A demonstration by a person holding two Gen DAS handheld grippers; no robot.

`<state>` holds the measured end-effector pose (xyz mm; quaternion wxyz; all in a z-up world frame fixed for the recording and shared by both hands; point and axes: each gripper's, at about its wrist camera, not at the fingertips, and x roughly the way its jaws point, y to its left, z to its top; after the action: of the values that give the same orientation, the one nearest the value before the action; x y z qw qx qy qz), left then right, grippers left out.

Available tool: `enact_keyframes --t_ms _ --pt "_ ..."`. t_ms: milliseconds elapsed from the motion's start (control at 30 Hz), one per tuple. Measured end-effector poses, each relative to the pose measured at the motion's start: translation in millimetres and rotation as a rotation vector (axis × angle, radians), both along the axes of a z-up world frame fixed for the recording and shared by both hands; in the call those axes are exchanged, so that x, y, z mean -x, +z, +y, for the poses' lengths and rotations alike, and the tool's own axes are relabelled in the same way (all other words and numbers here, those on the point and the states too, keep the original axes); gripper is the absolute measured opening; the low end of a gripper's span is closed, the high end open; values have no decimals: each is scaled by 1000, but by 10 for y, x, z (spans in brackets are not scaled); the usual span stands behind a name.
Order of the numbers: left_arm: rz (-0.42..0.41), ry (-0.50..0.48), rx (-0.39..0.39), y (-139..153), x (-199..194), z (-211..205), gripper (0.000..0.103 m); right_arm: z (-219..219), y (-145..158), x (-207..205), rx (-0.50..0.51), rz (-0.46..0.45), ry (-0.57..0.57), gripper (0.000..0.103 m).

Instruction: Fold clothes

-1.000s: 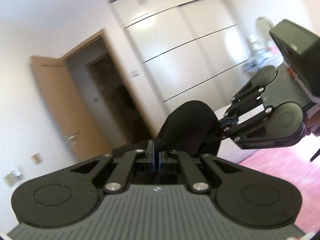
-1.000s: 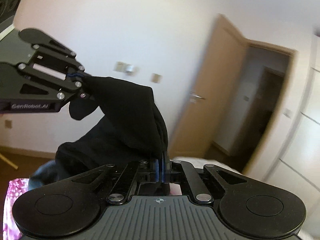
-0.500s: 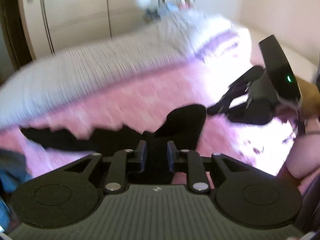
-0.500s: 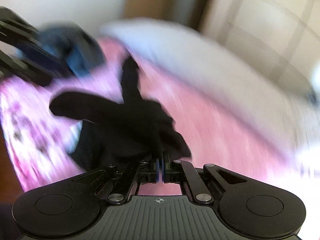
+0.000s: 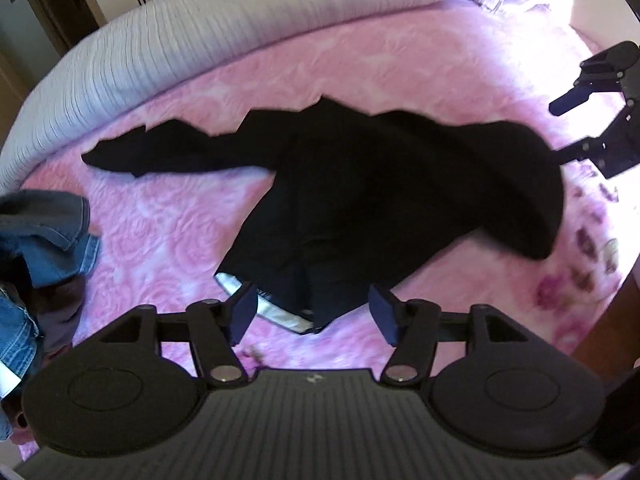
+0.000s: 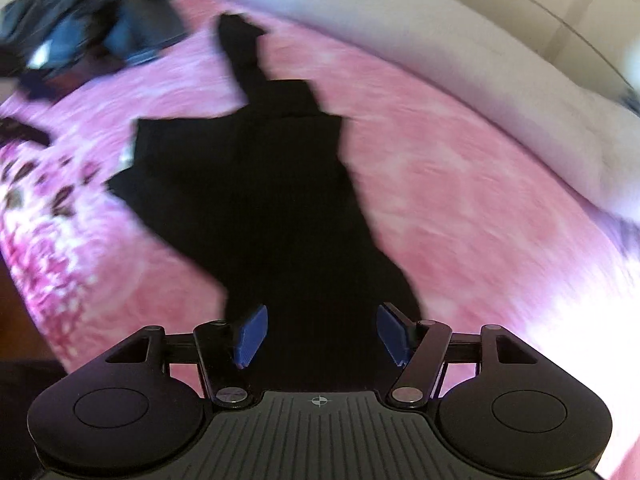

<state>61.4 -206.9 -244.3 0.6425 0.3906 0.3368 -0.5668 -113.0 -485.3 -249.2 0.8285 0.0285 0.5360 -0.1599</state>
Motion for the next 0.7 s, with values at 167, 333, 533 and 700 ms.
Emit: enact_keyframes --t_ms 167,333,533,700 --pt "19 -42 -18 -370 -442 -89 64 -7 -450 -776 4 16 132 66" --pt "36 -87 -34 -737 -876 -185 64 -464 -766 -1478 -7 1 94 67" --pt "119 -97 -51 -1085 -1357 -327 64 -1175 -1117 -1894 -260 -17 -50 15" --pt "183 -100 -36 -1126 -1547 -393 64 -727 -712 -1529 -244 -36 47 2"
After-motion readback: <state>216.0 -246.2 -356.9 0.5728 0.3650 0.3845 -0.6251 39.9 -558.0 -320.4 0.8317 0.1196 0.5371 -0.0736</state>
